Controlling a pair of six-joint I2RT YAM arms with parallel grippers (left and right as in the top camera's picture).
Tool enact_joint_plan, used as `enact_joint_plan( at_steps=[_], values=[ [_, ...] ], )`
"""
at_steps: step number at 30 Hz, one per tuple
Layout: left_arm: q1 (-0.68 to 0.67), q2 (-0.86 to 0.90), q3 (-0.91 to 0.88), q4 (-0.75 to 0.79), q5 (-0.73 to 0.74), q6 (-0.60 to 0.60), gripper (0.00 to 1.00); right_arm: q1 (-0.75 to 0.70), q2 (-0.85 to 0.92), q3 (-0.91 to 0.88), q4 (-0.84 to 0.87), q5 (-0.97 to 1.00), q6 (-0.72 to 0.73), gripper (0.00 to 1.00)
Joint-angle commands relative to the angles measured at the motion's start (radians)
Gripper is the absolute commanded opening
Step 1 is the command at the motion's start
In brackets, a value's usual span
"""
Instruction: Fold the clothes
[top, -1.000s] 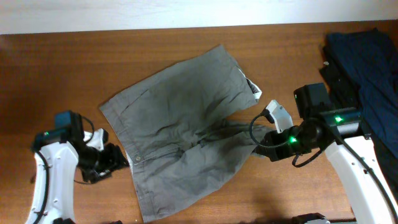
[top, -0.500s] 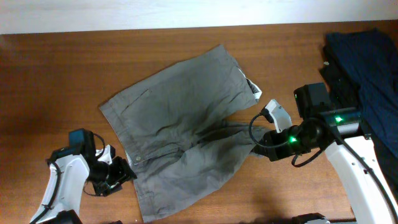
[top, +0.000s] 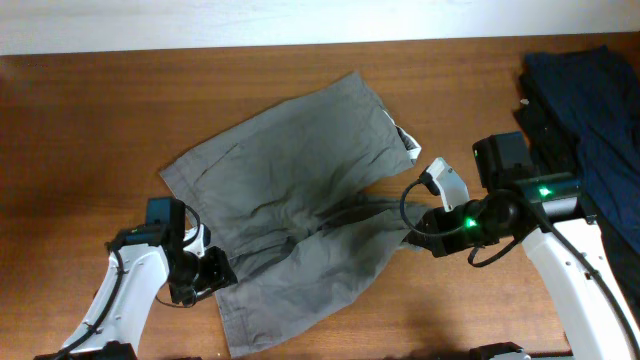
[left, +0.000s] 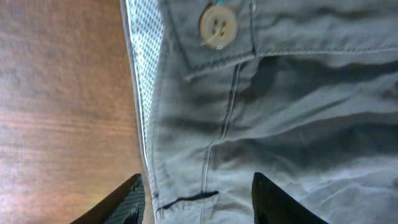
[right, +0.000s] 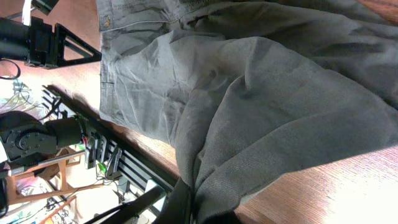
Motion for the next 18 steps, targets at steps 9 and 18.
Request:
enact_joint_plan(
  at_steps=[9, 18],
  values=[
    [-0.013, 0.000, 0.243, 0.123, -0.008, -0.020, 0.01, -0.004, 0.006, -0.008, -0.069, 0.222, 0.317, 0.04],
    [-0.013, 0.103, 0.283, 0.322, -0.166, 0.107, 0.00, -0.005, 0.051, -0.276, 0.079, 0.440, 0.610, 0.04]
  ],
)
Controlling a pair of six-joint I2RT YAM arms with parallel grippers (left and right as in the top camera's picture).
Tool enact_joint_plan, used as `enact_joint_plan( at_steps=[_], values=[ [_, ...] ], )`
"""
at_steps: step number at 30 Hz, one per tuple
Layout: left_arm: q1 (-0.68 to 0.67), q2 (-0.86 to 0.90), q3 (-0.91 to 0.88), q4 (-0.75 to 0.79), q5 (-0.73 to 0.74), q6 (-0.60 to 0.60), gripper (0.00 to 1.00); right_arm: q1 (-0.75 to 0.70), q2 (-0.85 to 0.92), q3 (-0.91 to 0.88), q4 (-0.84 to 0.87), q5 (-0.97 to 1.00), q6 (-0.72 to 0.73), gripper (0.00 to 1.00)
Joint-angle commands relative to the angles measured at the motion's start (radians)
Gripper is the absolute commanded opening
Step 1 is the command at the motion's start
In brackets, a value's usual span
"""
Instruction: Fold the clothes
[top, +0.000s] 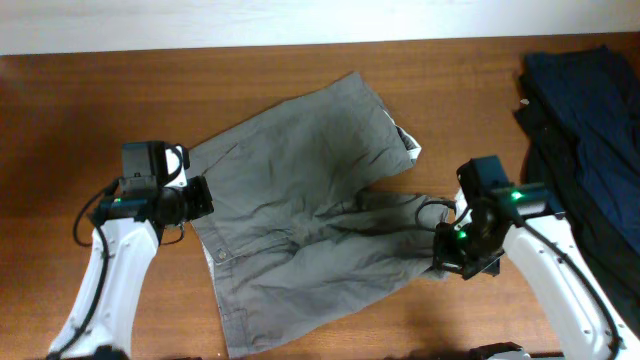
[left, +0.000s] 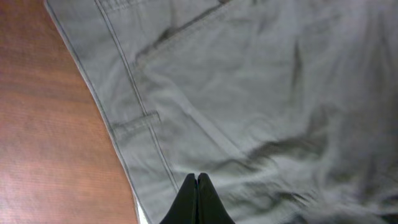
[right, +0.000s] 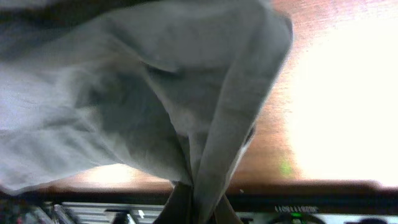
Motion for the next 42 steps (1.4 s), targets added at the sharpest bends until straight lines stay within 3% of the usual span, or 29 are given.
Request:
enact_joint_plan(
  at_steps=[1, 8, 13, 18, 21, 24, 26, 27, 28, 30, 31, 32, 33, 34, 36, 39, 42],
  values=[
    [-0.003, 0.118, 0.012, 0.072, -0.048, 0.072, 0.00, -0.005, 0.009, -0.091, 0.057, 0.066, 0.135, 0.04],
    [-0.004, 0.357, 0.012, 0.251, -0.039, 0.088, 0.00, -0.005, 0.008, -0.114, 0.072, 0.094, 0.134, 0.04],
    [0.000, 0.544, 0.014, 0.481, -0.095, 0.086, 0.01, -0.005, 0.008, -0.114, 0.089, 0.077, 0.097, 0.06],
    [0.026, 0.763, 0.207, 0.540, -0.095, 0.045, 0.00, -0.005, 0.008, -0.114, 0.142, -0.063, -0.048, 0.08],
    [0.025, 0.888, 0.498, 0.379, -0.077, 0.051, 0.00, -0.004, 0.008, -0.114, 0.190, -0.131, -0.116, 0.08],
    [0.021, 0.906, 0.700, 0.234, -0.077, 0.089, 0.03, -0.004, 0.008, -0.114, 0.216, -0.140, -0.149, 0.07],
    [0.022, 0.897, 0.829, 0.097, -0.082, 0.095, 0.18, -0.004, 0.008, -0.114, 0.233, -0.139, -0.148, 0.07],
    [0.024, 0.892, 0.913, -0.013, -0.082, 0.095, 0.32, -0.004, 0.008, -0.114, 0.245, -0.102, -0.128, 0.07],
    [0.026, 0.888, 0.978, -0.106, -0.081, 0.095, 0.38, -0.004, 0.008, -0.114, 0.249, -0.072, -0.108, 0.08],
    [0.029, 0.882, 1.098, -0.293, -0.082, 0.095, 0.39, -0.004, 0.008, -0.114, 0.259, 0.023, -0.040, 0.09],
    [0.032, 0.877, 1.164, -0.406, -0.082, 0.095, 0.39, -0.005, 0.008, -0.114, 0.262, 0.089, 0.005, 0.32],
    [0.034, 0.874, 1.206, -0.476, -0.082, 0.095, 0.35, -0.005, 0.008, -0.114, 0.262, 0.160, 0.058, 0.60],
    [0.036, 0.869, 1.261, -0.573, -0.081, 0.095, 0.32, -0.005, 0.008, -0.114, 0.262, 0.223, 0.102, 0.77],
    [0.037, 0.863, 1.307, -0.660, -0.081, 0.094, 0.28, -0.005, 0.008, -0.114, 0.262, 0.254, 0.120, 0.84],
    [0.037, 0.850, 1.383, -0.821, -0.079, 0.094, 0.24, -0.017, 0.008, -0.114, 0.270, 0.276, 0.151, 0.91],
    [0.037, 0.806, 1.423, -1.011, -0.037, 0.093, 0.23, -0.088, 0.010, -0.114, 0.306, 0.217, 0.110, 0.90],
    [0.035, 0.748, 1.388, -1.017, 0.054, 0.093, 0.24, -0.173, 0.027, -0.114, 0.380, 0.095, -0.026, 0.87]
  ],
)
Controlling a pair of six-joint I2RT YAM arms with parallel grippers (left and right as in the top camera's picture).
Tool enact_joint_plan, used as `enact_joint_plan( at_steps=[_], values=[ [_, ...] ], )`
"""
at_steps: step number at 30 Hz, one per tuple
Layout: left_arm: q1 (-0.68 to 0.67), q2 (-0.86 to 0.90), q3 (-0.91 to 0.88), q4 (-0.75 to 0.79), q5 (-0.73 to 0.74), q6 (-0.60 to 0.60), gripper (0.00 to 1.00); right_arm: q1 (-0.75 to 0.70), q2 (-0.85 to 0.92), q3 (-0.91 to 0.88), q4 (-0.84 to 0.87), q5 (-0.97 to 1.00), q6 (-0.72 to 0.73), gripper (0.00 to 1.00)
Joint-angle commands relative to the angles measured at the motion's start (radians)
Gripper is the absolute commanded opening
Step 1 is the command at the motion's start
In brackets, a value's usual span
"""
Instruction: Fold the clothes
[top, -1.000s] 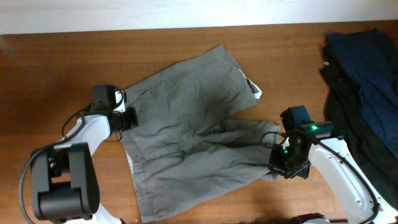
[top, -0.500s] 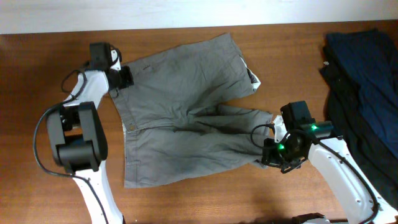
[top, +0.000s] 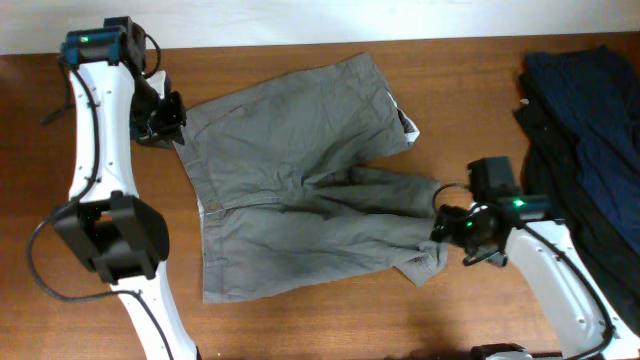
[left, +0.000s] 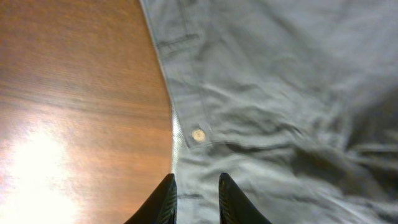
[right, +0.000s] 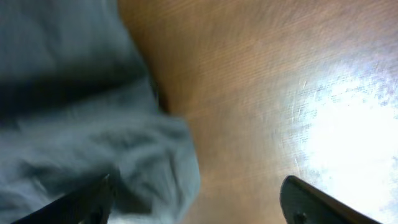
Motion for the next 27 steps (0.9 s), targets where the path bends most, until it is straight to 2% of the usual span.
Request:
enact_joint_plan(
  at_steps=[1, 3, 6, 9, 10, 13, 14, 18, 22, 25, 27],
  values=[
    [0.003, -0.105, -0.014, -0.005, 0.116, 0.005, 0.24, -0.091, 0.023, -0.002, 0.070, -0.116, -0.130, 0.87],
    [0.003, -0.150, -0.033, -0.005, 0.127, -0.018, 0.24, -0.127, 0.053, -0.002, 0.153, -0.243, -0.218, 0.82],
    [-0.006, -0.247, -0.069, -0.005, 0.111, -0.017, 0.29, -0.131, 0.133, -0.002, 0.281, -0.314, -0.220, 0.74],
    [-0.029, -0.362, -0.087, -0.005, 0.021, -0.018, 0.31, -0.119, 0.240, -0.002, 0.393, -0.383, -0.213, 0.69],
    [-0.035, -0.396, -0.087, -0.005, -0.003, -0.018, 0.33, -0.117, 0.257, -0.002, 0.410, -0.389, -0.212, 0.68],
    [-0.048, -0.537, -0.087, -0.004, -0.039, -0.017, 0.42, -0.106, 0.369, -0.002, 0.527, -0.397, -0.185, 0.56],
    [-0.047, -0.583, -0.087, -0.004, -0.043, -0.017, 0.44, -0.106, 0.396, -0.001, 0.561, -0.404, -0.174, 0.50],
    [-0.047, -0.699, -0.087, -0.004, -0.061, -0.017, 0.56, -0.107, 0.410, 0.005, 0.729, -0.577, -0.187, 0.05],
    [-0.047, -0.751, -0.087, -0.004, -0.060, -0.017, 0.61, -0.129, 0.346, 0.087, 0.731, -0.645, -0.224, 0.04],
    [-0.047, -0.760, -0.113, -0.004, -0.053, -0.017, 0.61, -0.142, 0.217, 0.198, 0.623, -0.682, -0.350, 0.04],
    [-0.047, -0.757, -0.162, -0.004, -0.054, -0.017, 0.61, -0.140, 0.159, 0.236, 0.586, -0.640, -0.372, 0.04]
  ],
)
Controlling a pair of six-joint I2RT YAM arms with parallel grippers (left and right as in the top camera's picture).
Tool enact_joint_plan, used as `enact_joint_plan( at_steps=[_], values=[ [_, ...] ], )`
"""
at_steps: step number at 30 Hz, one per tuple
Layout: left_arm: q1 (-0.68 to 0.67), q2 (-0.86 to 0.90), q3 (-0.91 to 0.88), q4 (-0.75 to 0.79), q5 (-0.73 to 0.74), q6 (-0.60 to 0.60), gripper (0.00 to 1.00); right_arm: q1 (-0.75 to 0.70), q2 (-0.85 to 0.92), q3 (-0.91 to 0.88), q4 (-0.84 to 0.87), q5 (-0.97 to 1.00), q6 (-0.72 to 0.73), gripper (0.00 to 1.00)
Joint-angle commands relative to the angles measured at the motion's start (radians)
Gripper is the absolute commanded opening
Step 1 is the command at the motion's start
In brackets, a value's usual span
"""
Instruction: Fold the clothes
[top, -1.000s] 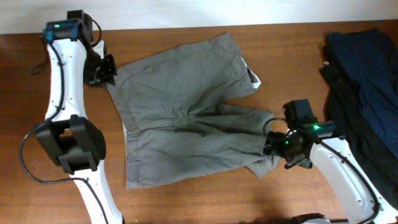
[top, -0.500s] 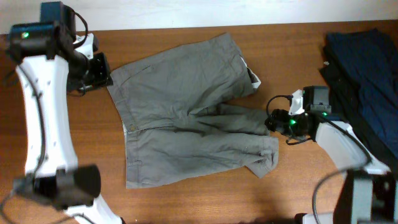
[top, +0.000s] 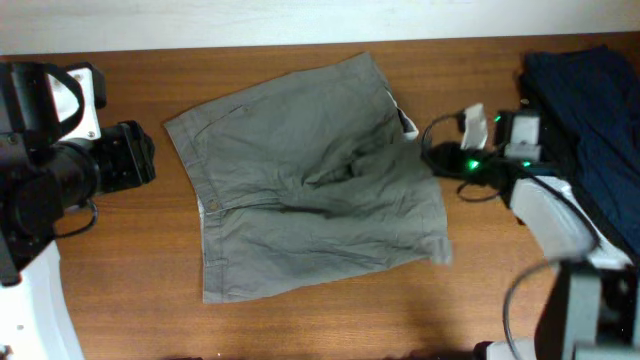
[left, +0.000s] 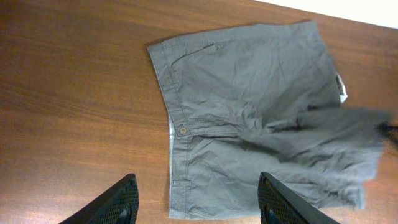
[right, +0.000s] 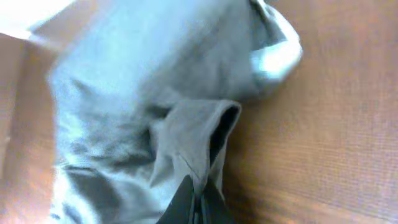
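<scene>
Grey shorts (top: 300, 180) lie spread on the wooden table (top: 120, 290), waistband to the left, a button (left: 183, 130) showing on it. My right gripper (top: 432, 157) is at the shorts' right side, shut on a fold of leg fabric (right: 205, 134); its fingers (right: 186, 200) pinch the cloth. That leg looks blurred and lifted in the left wrist view. My left gripper (left: 202, 202) is open wide, high above the table and left of the shorts, with nothing between its fingers (left: 121, 202).
A pile of dark blue clothes (top: 585, 100) lies at the table's right edge, just behind my right arm. A white wall strip (top: 300, 20) runs along the far edge. Bare wood surrounds the shorts on the left and near sides.
My left gripper has left the waistband's far corner, risen high and opened wide. My right gripper, then open by the near leg hem, is now shut on leg fabric farther back.
At first my left gripper stood open at the waistband while the right held a leg of the crumpled shorts. Then both were shut on the cloth. Later the shorts lay spread flat and the right had opened. Now the left is clear and the right grips a leg again.
</scene>
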Motion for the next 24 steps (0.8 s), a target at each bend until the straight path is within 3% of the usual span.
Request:
enact_joint_plan(
  at_steps=[1, 4, 5, 7, 9, 14, 20, 24],
  values=[
    [0.002, 0.005, -0.081, -0.003, -0.007, -0.001, 0.61, -0.004, -0.145, 0.096, -0.029, 0.005, -0.096, 0.04],
    [0.002, 0.017, -0.204, -0.002, -0.007, -0.002, 0.61, -0.004, -0.176, 0.101, -0.064, 0.192, -0.095, 0.06],
    [0.002, 0.020, -0.241, 0.000, -0.006, -0.002, 0.61, -0.004, -0.167, 0.101, -0.080, 0.236, -0.092, 0.14],
    [0.002, 0.021, -0.298, 0.015, -0.006, -0.002, 0.61, -0.006, -0.145, 0.101, -0.111, 0.293, -0.092, 0.68],
    [0.002, 0.021, -0.357, 0.041, 0.002, -0.005, 0.61, -0.006, -0.127, 0.101, -0.137, 0.330, -0.092, 0.94],
    [0.002, 0.024, -0.500, 0.080, 0.061, -0.058, 0.65, -0.028, -0.108, 0.101, -0.306, 0.513, 0.032, 0.99],
    [0.002, 0.024, -0.729, 0.138, 0.109, -0.164, 0.64, -0.148, -0.015, 0.087, -0.643, 0.451, 0.114, 1.00],
    [0.002, 0.024, -0.877, 0.220, 0.174, -0.169, 0.63, -0.161, 0.044, 0.036, -0.698, 0.356, 0.085, 0.88]
  ],
)
